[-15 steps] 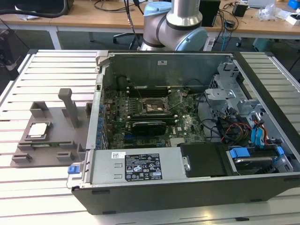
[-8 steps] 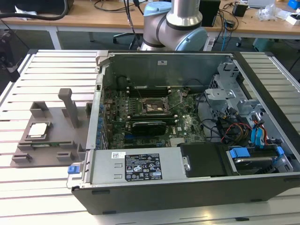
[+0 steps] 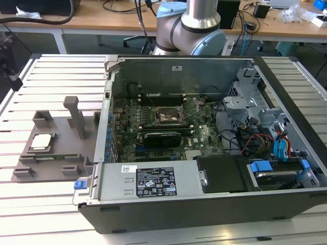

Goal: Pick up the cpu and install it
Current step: 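Pick up the cpu and move it towards the insertion slot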

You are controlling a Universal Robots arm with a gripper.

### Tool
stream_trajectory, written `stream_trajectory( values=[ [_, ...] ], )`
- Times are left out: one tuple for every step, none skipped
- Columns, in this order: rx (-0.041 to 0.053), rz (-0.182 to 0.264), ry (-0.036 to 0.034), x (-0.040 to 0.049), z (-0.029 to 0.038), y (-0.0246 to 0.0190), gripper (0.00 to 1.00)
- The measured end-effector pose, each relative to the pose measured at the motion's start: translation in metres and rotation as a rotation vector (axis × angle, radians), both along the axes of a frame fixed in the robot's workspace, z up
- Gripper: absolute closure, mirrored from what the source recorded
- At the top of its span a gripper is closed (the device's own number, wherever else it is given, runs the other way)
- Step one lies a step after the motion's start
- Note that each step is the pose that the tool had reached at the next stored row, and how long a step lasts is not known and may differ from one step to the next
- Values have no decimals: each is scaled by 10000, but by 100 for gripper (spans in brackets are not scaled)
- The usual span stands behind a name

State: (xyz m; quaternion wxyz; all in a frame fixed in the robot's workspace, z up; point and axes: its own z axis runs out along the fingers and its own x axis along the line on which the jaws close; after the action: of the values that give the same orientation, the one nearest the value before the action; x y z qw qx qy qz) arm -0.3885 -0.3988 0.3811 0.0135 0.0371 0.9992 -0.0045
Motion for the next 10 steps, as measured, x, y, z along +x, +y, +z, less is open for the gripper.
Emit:
stream_trajectory(
  values=[
    [0,0,0,0,-7,0,40],
    [0,0,0,0,-14,0,40],
    [0,0,0,0,-20,0,40],
    [0,0,0,0,-24,0,40],
    [0,0,0,0,-30,0,40],
    [0,0,0,0,-33,0,40],
    [0,0,0,0,-38,0,40],
    [0,0,0,0,-41,0,40],
    [-1,0,1,0,-45,0,40],
    [0,0,0,0,-49,0,40]
  ],
)
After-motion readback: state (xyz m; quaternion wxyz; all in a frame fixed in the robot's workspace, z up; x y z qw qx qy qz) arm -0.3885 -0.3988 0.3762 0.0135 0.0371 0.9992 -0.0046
